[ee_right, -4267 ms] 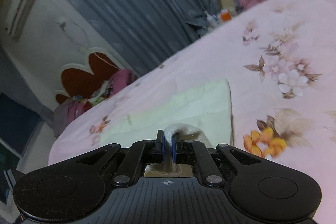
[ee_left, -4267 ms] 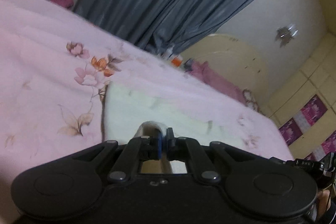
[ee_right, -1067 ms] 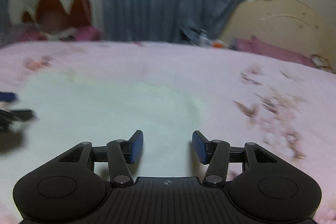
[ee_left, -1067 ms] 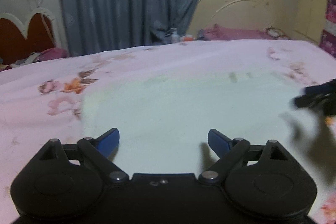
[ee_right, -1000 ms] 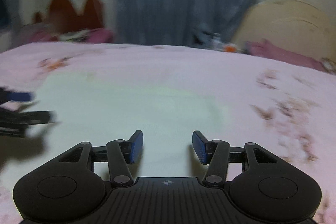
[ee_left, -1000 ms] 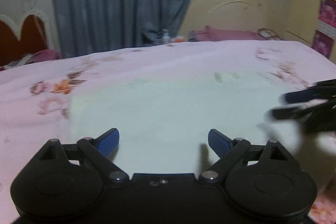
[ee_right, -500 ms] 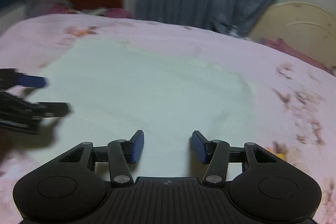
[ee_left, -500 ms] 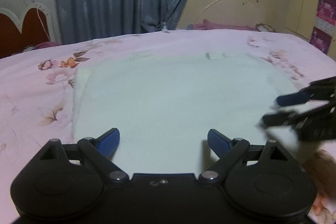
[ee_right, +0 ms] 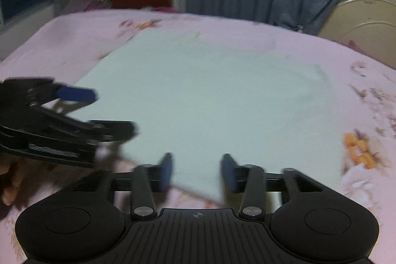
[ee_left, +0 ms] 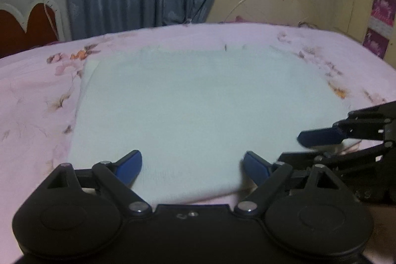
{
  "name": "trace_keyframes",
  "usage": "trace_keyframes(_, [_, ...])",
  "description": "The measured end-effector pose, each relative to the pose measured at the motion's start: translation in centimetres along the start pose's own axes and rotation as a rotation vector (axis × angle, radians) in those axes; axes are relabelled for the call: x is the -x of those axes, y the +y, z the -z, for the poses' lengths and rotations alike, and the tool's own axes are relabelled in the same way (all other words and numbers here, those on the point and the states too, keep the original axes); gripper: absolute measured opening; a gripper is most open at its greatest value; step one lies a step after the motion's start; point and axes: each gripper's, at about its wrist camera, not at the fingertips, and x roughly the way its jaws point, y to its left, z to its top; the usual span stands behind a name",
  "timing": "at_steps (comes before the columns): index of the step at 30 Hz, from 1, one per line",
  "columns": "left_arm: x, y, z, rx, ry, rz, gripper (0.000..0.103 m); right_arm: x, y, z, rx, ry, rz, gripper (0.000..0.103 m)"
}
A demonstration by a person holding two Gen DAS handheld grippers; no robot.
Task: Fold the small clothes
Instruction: 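Open both grippers and smooth the folded sweater flat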
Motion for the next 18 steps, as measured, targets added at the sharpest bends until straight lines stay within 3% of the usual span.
trace_keyframes(3, [0.3, 0.1, 0.5, -0.002, 0.0, -0.024, 0.089, -0.1, -0.3, 0.1, -0.015, 0.001, 0.002, 0.038])
trace_keyframes(9, [1.4, 2.3, 1.4, 0.026, 0.001, -0.079, 0.09, 1.8, -3.8, 1.3, -0.059, 0.008, 0.089, 0.039])
trace_keyframes(18, [2.6, 3.8, 2.1, 0.072, 0.002, -0.063, 0.089, 4.7, -7.7, 4.6, -0.14, 0.005, 0.146, 0.039])
